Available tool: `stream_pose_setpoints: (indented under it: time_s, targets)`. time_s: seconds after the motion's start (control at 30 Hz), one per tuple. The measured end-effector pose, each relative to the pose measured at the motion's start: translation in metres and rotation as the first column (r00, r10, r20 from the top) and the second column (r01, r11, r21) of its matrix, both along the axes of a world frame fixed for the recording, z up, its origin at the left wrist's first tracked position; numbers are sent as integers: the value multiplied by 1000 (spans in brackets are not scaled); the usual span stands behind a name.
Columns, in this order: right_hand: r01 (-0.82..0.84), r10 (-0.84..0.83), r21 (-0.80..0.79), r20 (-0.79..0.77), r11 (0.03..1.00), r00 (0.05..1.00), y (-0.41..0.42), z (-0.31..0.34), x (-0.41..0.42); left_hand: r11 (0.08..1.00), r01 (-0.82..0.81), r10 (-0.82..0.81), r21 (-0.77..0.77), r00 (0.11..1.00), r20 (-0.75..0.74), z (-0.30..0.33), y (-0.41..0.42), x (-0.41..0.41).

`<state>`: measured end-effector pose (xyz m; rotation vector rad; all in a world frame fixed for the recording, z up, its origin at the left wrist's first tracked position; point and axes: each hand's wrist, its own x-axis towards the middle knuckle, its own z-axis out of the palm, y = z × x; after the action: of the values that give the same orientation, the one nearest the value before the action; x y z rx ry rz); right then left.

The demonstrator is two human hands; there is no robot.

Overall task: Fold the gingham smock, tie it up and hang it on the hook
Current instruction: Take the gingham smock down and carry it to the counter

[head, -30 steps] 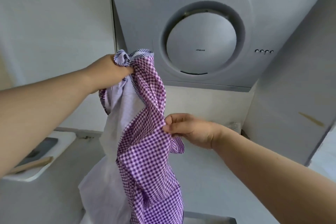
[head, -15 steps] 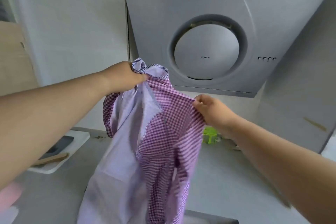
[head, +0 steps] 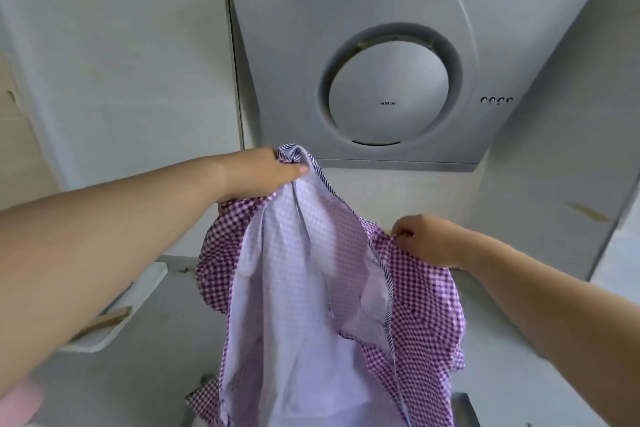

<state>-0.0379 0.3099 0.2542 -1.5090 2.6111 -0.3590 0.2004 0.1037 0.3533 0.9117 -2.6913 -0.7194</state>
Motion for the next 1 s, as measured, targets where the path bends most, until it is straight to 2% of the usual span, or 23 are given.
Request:
stream_pose_setpoints:
  time_s: [0.07, 0.1, 0.13, 0.17, 0.2, 0.23, 0.3, 0.37, 0.43, 0.53, 0.6, 0.73, 0.9, 1.0]
  targets:
    - [187, -117, -234, 282, 954, 952, -2, -3, -1, 997, 21, -14, -77, 996, 84, -3, 3, 0]
    - [269, -131, -335, 383, 903, 915, -3, -1, -1, 994, 30, -14, -110, 989, 146, -5, 5, 1]
    - [306, -122, -408, 418, 860, 900, -2, 1, -2, 989, 36, -3, -142, 974, 227, -8, 4, 1]
    - [287, -117, -449, 370, 846, 922, 0, 5, -2, 986, 37, 17, -165, 950, 313, -12, 3, 1]
    - [222, -111, -453, 259, 864, 960, 3, 10, -3, 983, 36, 39, -182, 918, 394, -15, 2, 2]
    - [159, -109, -389, 147, 907, 983, 7, 14, -5, 981, 40, 51, -189, 889, 454, -19, -1, 3]
    - [112, -111, -159, 16, 981, 994, 14, 19, -1, 983, 28, 72, -183, 853, 517, -26, -7, 5]
    - [95, -97, -39, -45, 995, 994, 16, 20, 10, 995, 11, 43, -104, 865, 501, -30, -8, 6]
    - [-17, 14, -39, -62, 999, 998, 11, 17, 31, 999, 35, -23, -18, 897, 442, -33, -1, 2]
    - [-163, 178, -109, 154, 981, 972, -6, 15, 65, 979, 193, -201, 59, 902, 383, -40, 20, -11]
    - [-207, 246, -184, 221, 961, 944, -18, 8, 76, 950, 297, -311, 97, 880, 358, -45, 36, -20]
    - [-130, 152, -226, 86, 965, 985, -22, 7, 74, 926, 350, -376, 141, 888, 266, -56, 44, -26]
    - [-99, 189, -329, 254, 939, 949, -5, 21, 65, 841, 368, -457, 396, 875, 158, -78, 31, -21]
    - [-146, 239, -320, 277, 936, 931, -2, 25, 58, 802, 382, -505, 459, 844, 182, -91, 29, -18]
